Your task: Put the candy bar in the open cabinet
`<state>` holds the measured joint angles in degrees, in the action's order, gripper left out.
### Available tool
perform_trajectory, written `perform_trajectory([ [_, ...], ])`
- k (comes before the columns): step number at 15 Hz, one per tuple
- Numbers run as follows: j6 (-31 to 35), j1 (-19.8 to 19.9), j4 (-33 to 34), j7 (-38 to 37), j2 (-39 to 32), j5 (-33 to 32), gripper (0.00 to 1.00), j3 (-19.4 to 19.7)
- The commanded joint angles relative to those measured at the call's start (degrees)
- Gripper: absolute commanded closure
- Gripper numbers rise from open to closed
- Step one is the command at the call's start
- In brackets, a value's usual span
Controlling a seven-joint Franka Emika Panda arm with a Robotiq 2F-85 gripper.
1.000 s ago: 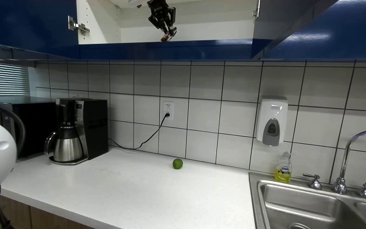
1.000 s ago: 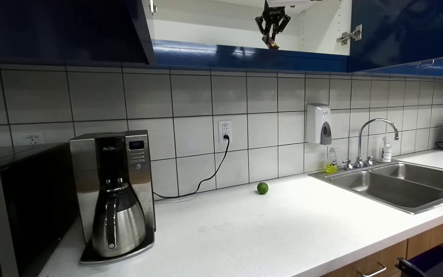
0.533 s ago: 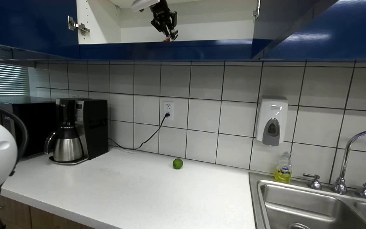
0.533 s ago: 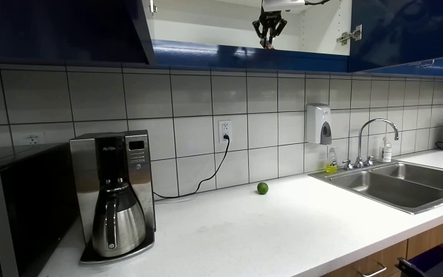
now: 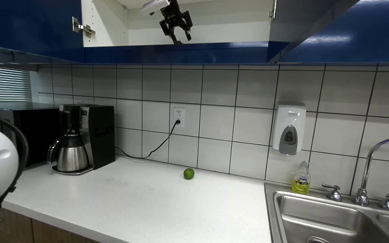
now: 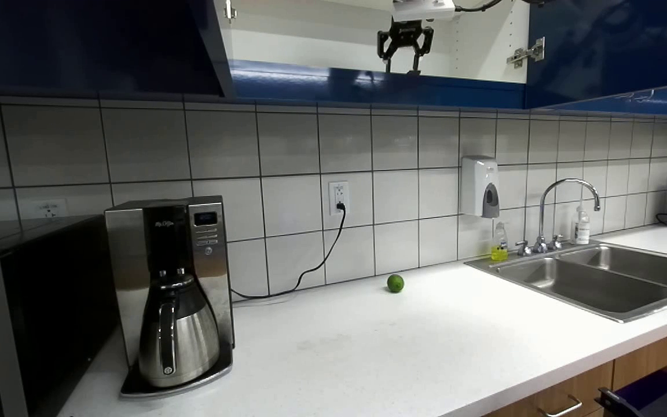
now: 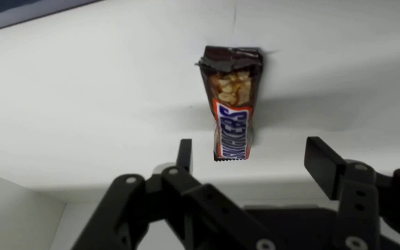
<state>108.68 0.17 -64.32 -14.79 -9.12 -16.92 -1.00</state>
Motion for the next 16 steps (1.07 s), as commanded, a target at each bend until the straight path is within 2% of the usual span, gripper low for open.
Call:
perform_trajectory([
  [1,-1.45,-0.2,0.51,-1.65,0.87,-0.53,0.0,0.16],
  [9,2.06,0.4,-8.06,-0.98,8.48,0.85,0.0,0.46],
  [16,8.19,0.0,-25.05,-0.19,21.96,3.0,0.0,0.98],
])
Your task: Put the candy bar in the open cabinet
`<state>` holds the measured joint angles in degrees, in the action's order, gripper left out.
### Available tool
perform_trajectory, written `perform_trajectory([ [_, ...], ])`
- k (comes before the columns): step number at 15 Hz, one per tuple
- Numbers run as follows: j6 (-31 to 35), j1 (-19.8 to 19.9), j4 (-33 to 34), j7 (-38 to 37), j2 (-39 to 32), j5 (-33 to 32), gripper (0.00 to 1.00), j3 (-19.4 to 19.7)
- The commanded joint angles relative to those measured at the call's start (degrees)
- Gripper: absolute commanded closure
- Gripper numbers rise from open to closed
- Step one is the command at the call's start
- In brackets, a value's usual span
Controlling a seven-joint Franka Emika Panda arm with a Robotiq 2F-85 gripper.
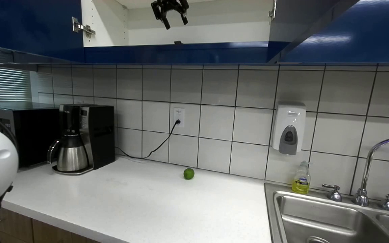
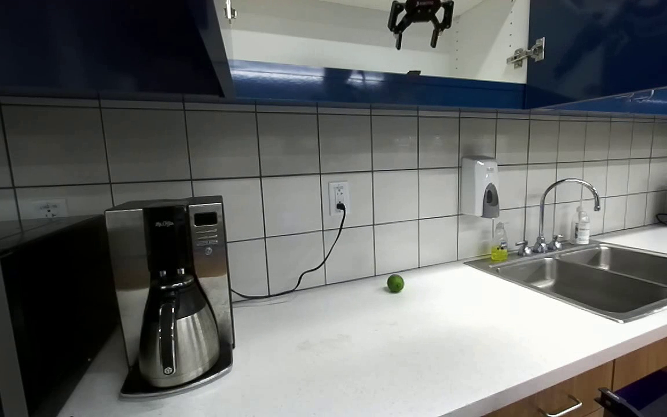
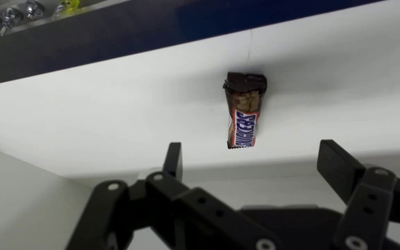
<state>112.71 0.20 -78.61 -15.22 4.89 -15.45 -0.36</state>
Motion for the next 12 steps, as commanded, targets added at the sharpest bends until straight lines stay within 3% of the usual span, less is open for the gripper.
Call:
perform_trajectory([
  [1,5.37,-0.15,-13.88,0.62,10.32,2.23,0.0,0.51],
  [8,10.68,-0.05,-34.86,6.09,28.13,8.01,0.0,1.15],
  [12,7.26,-0.57,-47.05,11.96,37.31,9.01,0.0,1.54],
])
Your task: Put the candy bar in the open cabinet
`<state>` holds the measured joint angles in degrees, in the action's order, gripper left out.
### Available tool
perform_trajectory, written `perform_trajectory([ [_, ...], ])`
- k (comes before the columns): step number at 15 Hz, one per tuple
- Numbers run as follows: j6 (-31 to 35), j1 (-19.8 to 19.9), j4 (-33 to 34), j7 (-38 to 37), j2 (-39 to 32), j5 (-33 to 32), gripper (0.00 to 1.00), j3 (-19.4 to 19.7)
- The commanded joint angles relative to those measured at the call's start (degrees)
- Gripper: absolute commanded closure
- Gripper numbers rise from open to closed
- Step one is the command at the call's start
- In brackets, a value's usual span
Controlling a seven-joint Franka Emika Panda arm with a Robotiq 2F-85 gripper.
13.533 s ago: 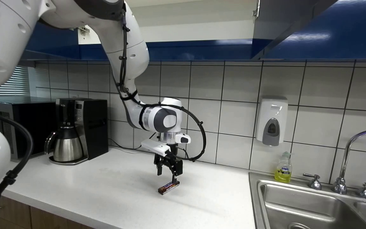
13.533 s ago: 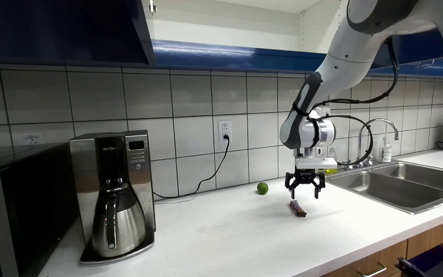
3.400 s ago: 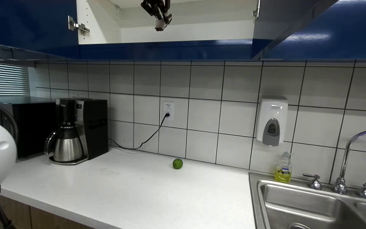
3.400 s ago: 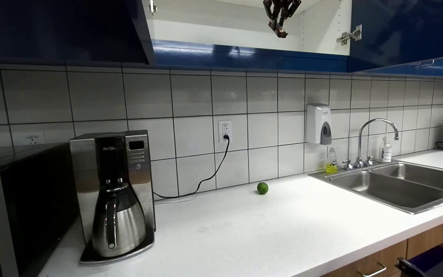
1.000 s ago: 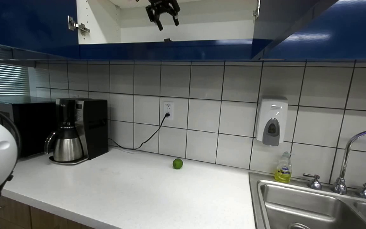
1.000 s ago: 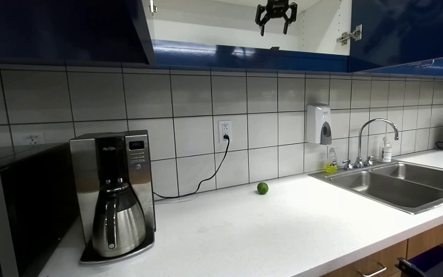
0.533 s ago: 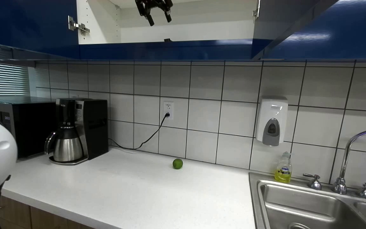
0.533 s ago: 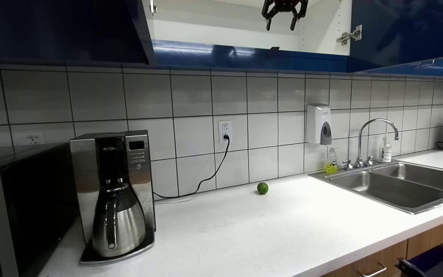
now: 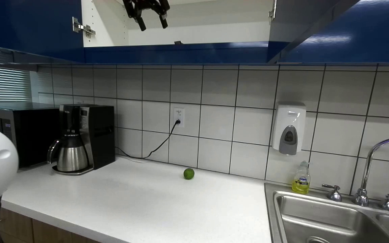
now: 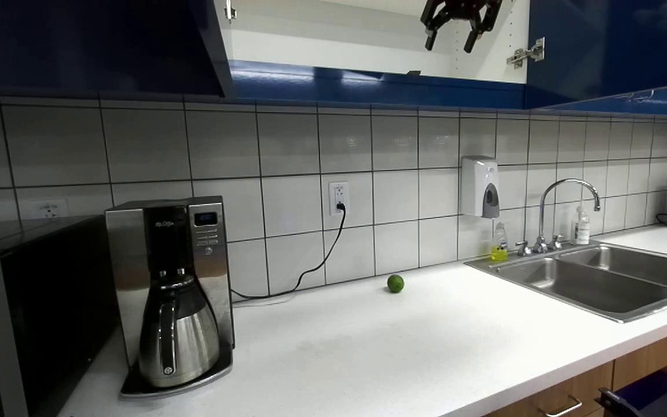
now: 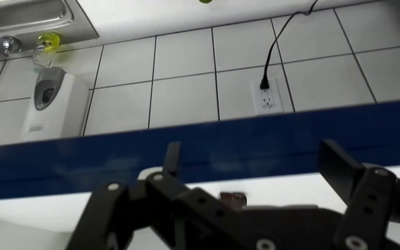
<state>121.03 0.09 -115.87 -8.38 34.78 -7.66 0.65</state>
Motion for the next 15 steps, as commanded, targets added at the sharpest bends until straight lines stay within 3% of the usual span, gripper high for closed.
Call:
perform_trajectory([
  [1,-1.96,-0.7,-12.34,6.71,9.07,1.21,0.0,0.66],
  [6,-6.6,-1.8,-21.95,12.59,13.17,0.69,0.0,0.58],
  [15,-2.0,-3.18,-36.07,12.15,12.29,0.91,0.0,-0.23],
])
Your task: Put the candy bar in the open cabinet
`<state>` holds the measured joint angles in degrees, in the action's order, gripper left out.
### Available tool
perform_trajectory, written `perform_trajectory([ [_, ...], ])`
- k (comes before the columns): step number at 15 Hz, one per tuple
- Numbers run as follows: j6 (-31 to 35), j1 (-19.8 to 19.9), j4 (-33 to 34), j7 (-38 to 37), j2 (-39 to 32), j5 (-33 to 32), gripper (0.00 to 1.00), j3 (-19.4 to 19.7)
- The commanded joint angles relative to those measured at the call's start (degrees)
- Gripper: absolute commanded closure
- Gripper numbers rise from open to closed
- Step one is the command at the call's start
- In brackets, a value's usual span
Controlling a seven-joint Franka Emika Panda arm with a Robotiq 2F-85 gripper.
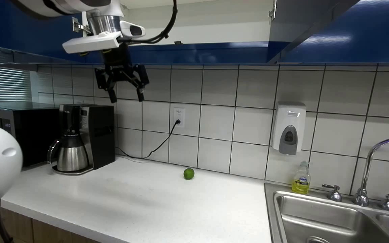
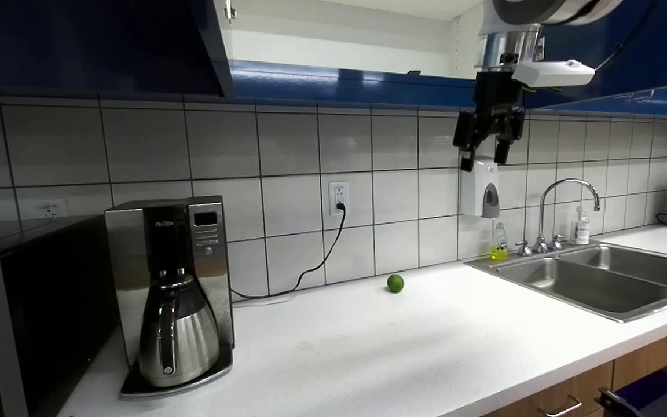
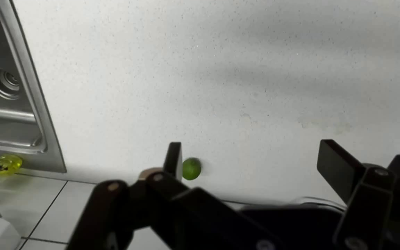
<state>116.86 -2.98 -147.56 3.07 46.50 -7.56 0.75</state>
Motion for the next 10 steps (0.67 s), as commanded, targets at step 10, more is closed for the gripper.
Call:
perform_trajectory([
  [10,3.27,0.4,-8.73,-0.26,-2.96,0.49,0.0,-0.78],
])
